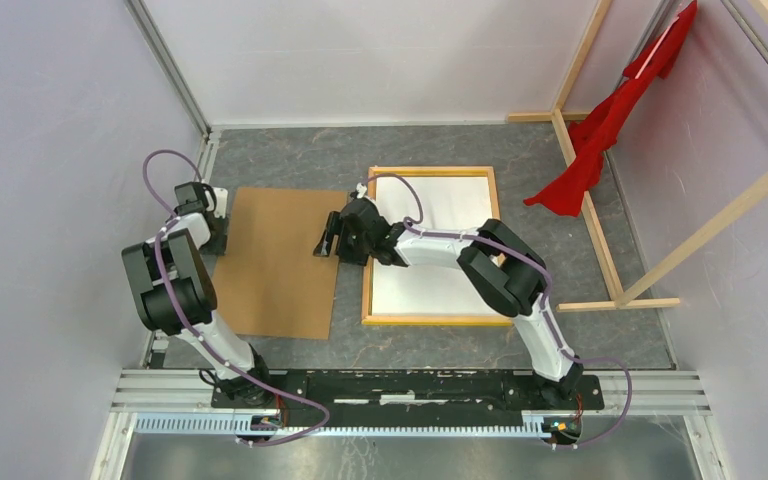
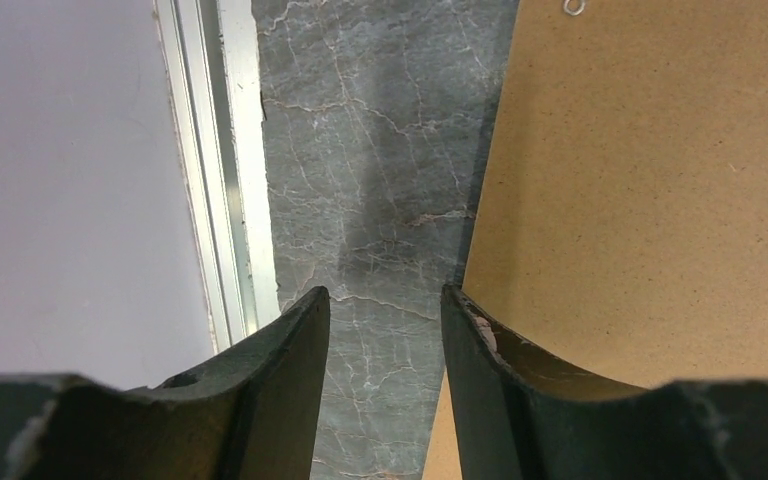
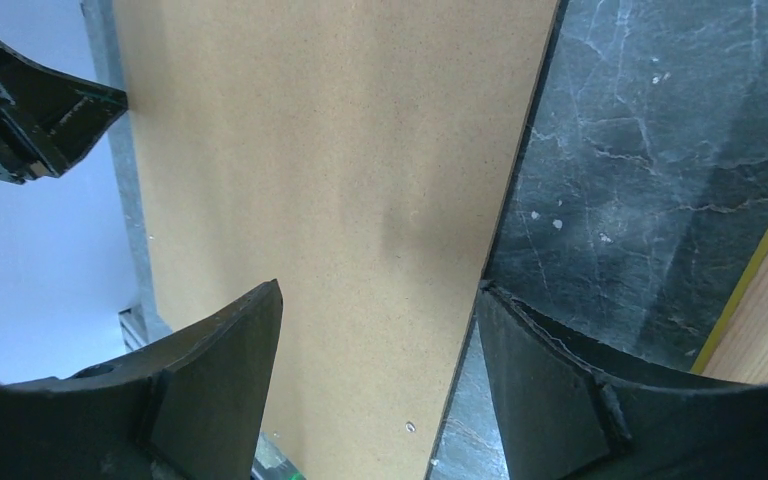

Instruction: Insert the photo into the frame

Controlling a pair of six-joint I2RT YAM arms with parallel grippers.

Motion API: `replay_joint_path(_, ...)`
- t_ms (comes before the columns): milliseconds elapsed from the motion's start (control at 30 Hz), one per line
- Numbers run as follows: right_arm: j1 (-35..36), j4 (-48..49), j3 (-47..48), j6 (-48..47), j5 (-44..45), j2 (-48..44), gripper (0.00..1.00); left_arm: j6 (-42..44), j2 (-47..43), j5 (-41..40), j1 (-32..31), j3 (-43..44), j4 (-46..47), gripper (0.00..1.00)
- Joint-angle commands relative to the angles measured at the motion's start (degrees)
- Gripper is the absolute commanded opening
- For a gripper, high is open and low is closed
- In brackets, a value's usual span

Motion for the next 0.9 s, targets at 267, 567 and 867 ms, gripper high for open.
replay_joint_path(267,0.94,29.24,-3.98,8.23,-11.93,-10.06,0.74,1.74,3.99,7.97,-3.54,-4.37,-9.7,0.52)
replay_joint_path(567,2.47,45.59,-4.41,14.74,-18.96,-8.01,0.71,2.44,3.6,9.36,-3.68,-3.85,-10.52,0.52)
replay_joint_path(867,3.04,51.99,1.69,21.69,-24.03,-0.09,0.69,2.69,1.98,8.8,-3.83,-3.27,-11.43,0.51)
